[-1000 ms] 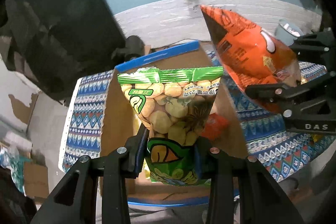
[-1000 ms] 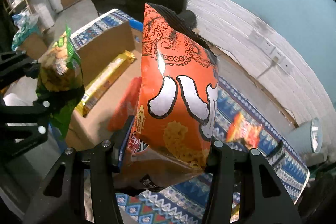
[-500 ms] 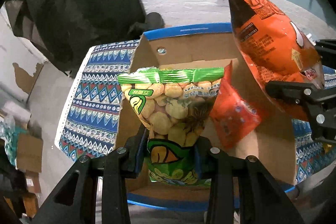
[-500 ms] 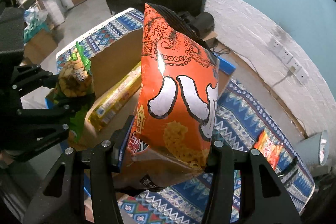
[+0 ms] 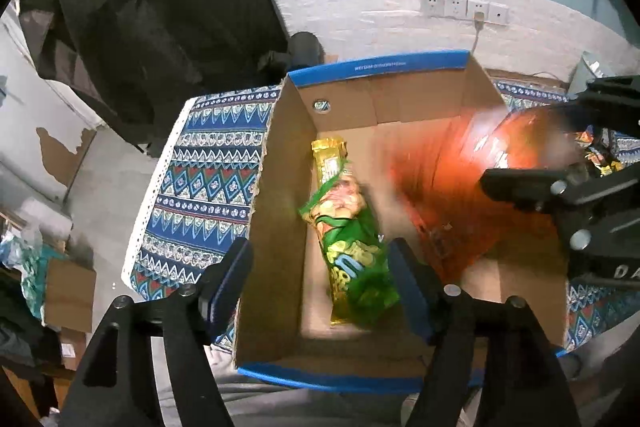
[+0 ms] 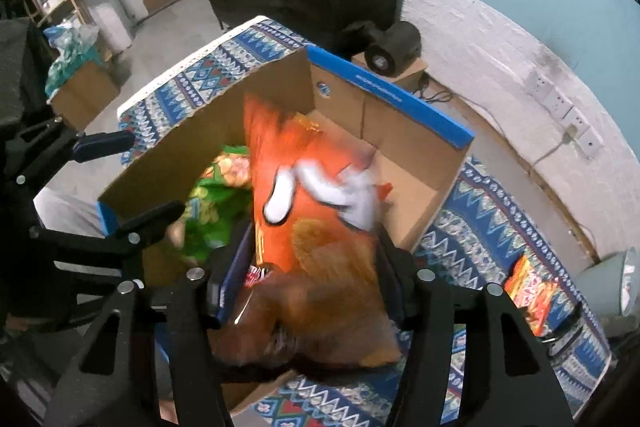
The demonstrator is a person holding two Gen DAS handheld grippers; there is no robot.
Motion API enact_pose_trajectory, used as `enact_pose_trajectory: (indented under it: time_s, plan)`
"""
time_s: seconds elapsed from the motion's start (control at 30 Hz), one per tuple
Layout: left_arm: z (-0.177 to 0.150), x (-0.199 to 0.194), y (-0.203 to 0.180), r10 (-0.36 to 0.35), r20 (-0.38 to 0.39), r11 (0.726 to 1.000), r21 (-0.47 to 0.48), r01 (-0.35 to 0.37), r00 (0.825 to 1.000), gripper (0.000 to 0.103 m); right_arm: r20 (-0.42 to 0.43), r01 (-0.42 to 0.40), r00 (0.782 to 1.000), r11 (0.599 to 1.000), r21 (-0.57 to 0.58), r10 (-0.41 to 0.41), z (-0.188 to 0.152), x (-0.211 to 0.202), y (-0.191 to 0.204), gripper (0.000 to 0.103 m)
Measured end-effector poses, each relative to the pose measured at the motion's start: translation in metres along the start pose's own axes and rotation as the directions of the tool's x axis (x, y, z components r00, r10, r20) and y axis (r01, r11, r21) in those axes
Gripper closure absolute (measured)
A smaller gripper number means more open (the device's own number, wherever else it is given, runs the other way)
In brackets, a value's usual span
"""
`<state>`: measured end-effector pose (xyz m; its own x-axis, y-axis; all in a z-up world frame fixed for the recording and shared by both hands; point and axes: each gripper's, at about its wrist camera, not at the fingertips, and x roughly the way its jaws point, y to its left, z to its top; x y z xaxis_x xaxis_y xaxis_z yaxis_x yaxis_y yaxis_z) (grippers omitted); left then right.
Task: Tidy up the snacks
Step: 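Carry both bags over the box and open both tools to drop them, then move both tools back over the snack pile on the tablecloth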
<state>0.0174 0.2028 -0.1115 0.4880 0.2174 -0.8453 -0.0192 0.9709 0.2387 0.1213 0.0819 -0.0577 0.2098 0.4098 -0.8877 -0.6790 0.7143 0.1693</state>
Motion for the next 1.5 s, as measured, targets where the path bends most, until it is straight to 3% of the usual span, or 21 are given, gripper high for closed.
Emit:
enact_pose_trajectory:
  time_s: [0.23, 0.57, 1.17, 1.5]
  plan:
    - [0.001, -0.004, 0.0, -0.016, 0.01, 1.0, 0.012, 0.015, 1.0, 0.031, 0.02, 0.002, 1.0, 1.0, -0.014, -0.001, -0.005, -0.013, 0.003, 0.034]
    - [0.006, -0.02, -0.025, -0.062, 0.034, 0.996, 0.06, 0.06, 0.998, 0.031, 0.028, 0.035, 0.999, 0.999, -0.002, -0.035, -0.026, -0.037, -0.015, 0.033]
    - [0.013, -0.037, -0.104, -0.152, 0.02, 0.969, 0.199, 0.145, 0.988, 0.031, 0.03, 0.12, 0.992, 0.991, 0.066, -0.122, -0.086, -0.087, -0.072, 0.032]
    - [0.02, -0.054, -0.165, -0.217, 0.012, 0.933, 0.296, 0.204, 0.976, 0.031, 0.005, 0.178, 0.984, 0.973, 0.147, -0.18, -0.138, -0.116, -0.115, 0.032]
